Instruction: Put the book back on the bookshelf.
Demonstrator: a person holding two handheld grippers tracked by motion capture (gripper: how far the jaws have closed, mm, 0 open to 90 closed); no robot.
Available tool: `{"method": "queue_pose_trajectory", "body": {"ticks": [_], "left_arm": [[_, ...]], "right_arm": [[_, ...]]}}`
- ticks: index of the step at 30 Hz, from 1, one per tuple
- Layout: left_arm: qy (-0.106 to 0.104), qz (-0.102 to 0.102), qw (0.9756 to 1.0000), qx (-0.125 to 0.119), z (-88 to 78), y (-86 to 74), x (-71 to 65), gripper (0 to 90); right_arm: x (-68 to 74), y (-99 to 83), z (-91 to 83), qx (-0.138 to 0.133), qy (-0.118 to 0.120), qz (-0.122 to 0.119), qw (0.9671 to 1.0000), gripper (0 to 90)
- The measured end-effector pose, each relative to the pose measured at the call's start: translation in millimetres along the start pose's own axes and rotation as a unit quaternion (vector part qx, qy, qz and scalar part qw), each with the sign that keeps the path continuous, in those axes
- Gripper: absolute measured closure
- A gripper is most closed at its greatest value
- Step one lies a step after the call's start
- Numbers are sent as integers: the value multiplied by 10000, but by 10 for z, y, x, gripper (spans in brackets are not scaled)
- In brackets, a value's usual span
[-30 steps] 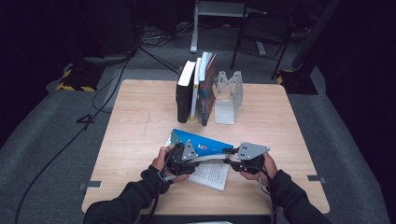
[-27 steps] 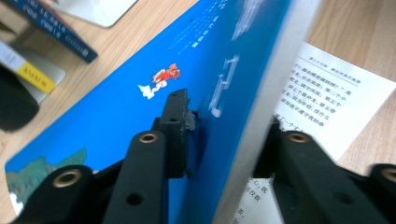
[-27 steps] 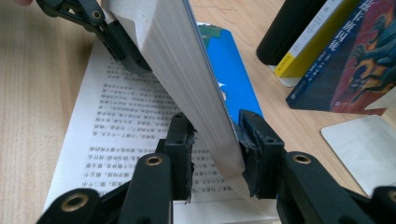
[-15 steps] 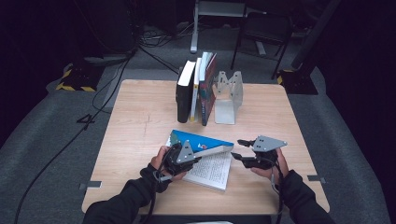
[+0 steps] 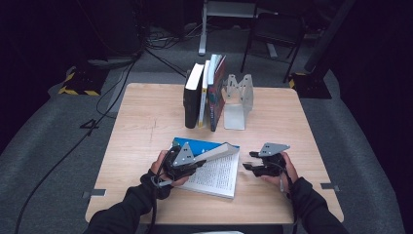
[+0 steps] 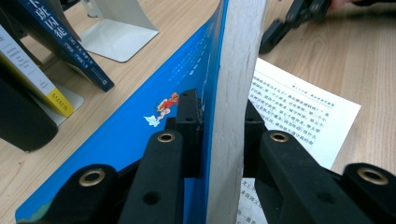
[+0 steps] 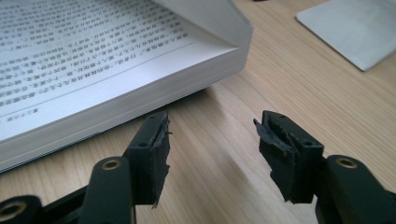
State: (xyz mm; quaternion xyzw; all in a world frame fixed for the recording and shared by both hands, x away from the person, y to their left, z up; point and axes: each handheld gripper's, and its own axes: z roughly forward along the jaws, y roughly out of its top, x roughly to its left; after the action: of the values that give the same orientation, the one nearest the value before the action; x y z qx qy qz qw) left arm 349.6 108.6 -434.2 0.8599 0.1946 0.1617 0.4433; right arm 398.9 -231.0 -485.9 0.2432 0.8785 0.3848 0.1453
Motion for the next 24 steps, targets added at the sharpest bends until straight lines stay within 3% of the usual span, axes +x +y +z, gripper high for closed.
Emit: {"method": "queue_pose_trajectory", "body": {"ticks": [5, 10, 11, 12, 13, 15, 17, 18, 19, 20, 21, 23, 24], "left_arm": [[-44, -90, 9998, -149, -71, 1, 39, 770], [-85, -137, 9996, -251, -100, -7, 55, 768], [-110, -121, 9995, -284, -110, -10, 55, 768], [-171, -108, 9993, -310, -133, -10, 61, 767], [-171, -108, 9993, -310, -133, -10, 61, 767], [-173, -104, 9991, -365, -153, -11, 58, 767], [-224, -169, 9985, -469, -189, -7, 81, 766], [-287, -301, 9967, -691, -238, -4, 114, 765], [-287, -301, 9967, -691, -238, -4, 114, 764], [-364, -381, 9953, -807, -259, 3, 133, 764], [-441, -444, 9937, -932, -273, 12, 147, 763], [-589, -535, 9911, -1065, -285, 46, 150, 762], [-588, -416, 9929, -946, -290, 85, 106, 760]], "right_arm": [[17, 27, 146, 56, 121, 50, 9999, 421], [29, 23, 163, -99, 308, 90, 9994, 419], [21, 16, 155, -179, 390, 114, 9990, 425], [25, -5, 141, -335, 623, 108, 9974, 466], [25, -5, 141, -335, 623, 108, 9974, 466], [95, 41, 103, -469, 607, -155, 9969, 509], [134, 106, 26, -668, 454, -322, 9962, 523], [140, 141, -26, -834, 422, -318, 9951, 540], [139, 174, -89, -1025, 401, -277, 9935, 542], [139, 174, -89, -1025, 401, -277, 9935, 542], [142, 247, -222, -1318, 453, -220, 9900, 534], [149, 280, -278, -1417, 508, -234, 9883, 532], [176, 330, -347, -1528, 456, -309, 9867, 532]]}}
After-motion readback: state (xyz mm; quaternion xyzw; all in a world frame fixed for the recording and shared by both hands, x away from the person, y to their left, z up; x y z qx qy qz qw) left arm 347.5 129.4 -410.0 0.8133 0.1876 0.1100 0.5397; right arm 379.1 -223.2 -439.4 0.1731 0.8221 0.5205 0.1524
